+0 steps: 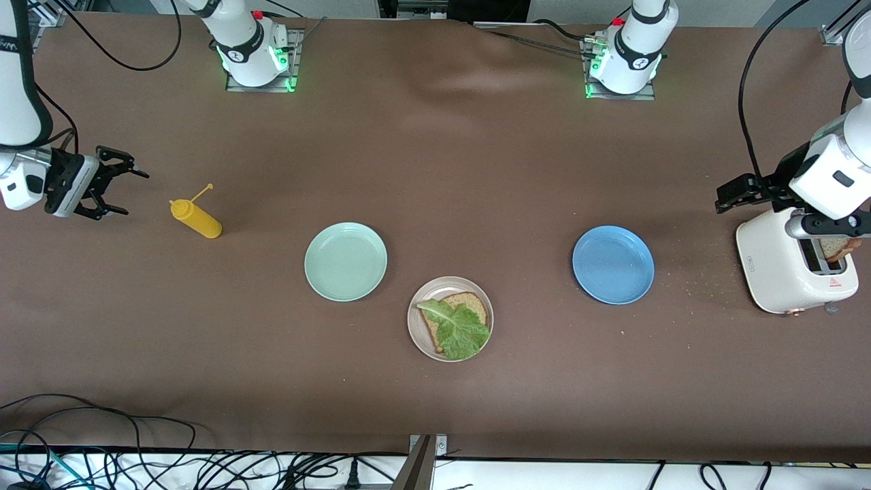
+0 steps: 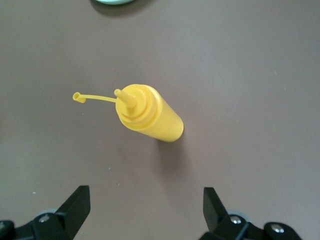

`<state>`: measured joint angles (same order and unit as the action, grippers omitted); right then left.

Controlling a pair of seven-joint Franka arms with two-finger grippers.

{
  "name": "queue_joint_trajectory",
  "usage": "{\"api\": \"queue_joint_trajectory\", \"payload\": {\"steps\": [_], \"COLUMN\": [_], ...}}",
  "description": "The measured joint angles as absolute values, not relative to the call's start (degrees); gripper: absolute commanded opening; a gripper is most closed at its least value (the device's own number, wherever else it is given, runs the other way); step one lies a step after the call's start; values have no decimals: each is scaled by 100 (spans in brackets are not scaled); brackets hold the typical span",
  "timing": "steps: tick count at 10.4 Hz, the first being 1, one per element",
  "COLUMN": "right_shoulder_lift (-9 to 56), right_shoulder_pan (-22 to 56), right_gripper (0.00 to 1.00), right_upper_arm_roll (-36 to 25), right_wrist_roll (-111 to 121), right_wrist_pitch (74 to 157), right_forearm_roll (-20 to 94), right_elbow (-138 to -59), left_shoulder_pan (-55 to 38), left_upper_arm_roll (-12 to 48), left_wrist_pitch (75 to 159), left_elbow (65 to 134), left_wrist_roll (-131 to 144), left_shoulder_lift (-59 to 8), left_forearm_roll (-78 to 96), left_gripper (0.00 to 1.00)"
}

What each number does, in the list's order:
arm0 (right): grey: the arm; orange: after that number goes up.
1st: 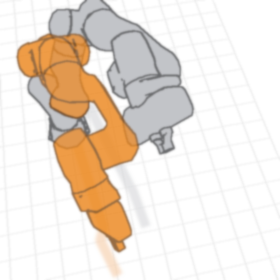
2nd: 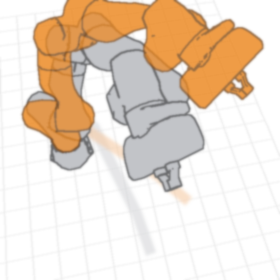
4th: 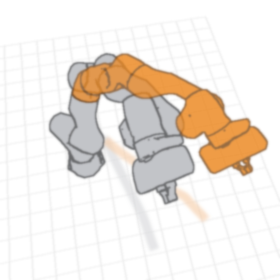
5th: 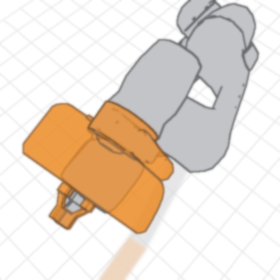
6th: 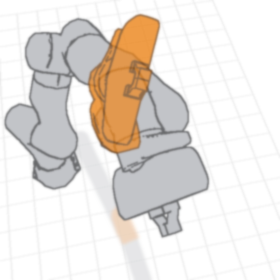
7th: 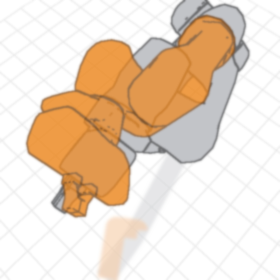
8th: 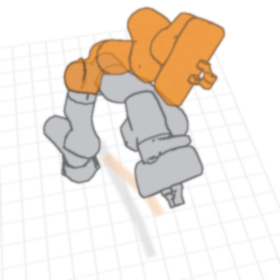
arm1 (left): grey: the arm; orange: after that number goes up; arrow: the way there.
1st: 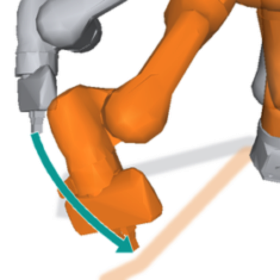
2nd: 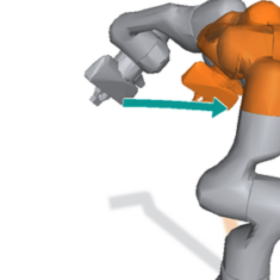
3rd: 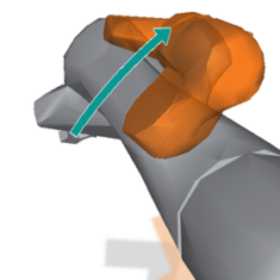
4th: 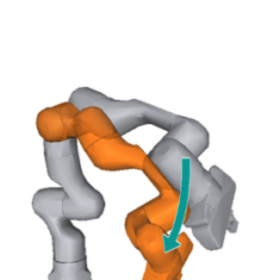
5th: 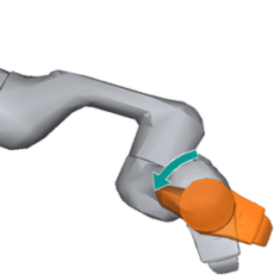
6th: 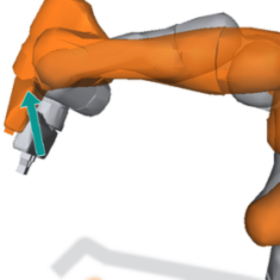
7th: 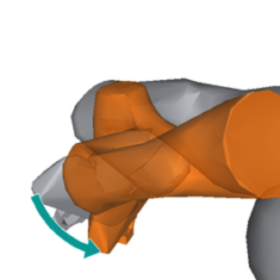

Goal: Make sandwich on beige plate with both arms
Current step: 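Lower the open right gripper around the yellow mustard bottle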

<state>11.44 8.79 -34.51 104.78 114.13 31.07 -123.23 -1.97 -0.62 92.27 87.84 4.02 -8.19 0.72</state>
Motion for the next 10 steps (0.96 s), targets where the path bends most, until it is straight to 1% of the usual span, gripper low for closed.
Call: {"api": "queue_joint_trajectory", "payload": {"steps": [3, 5, 6, 10], "right_shoulder_lift": [1841, 2289, 2405, 2538], "right_shoulder_pan": [658, 627, 628, 647], "right_gripper": [100, 100, 100, 100], "right_upper_arm_roll": [-3452, -3445, -3417, -3184], "right_wrist_roll": [12532, 13114, 13181, 13444], "right_wrist_pitch": [11391, 11325, 11316, 11254], "right_forearm_roll": [4539, 5066, 5205, 5608], "right_elbow": [-12366, -12365, -12360, -12353], "left_shoulder_pan": [-198, -198, -198, -198], "left_upper_arm_roll": [-62, -62, -62, -62], "left_wrist_pitch": [9227, 9227, 9227, 9227], "left_elbow": [8784, 8784, 8784, 8784], "left_wrist_roll": [402, 402, 402, 402], "left_shoulder_lift": [-821, -823, -824, -825], "left_forearm_roll": [72, 72, 72, 72], "left_gripper": [100, 100, 100, 100]}}
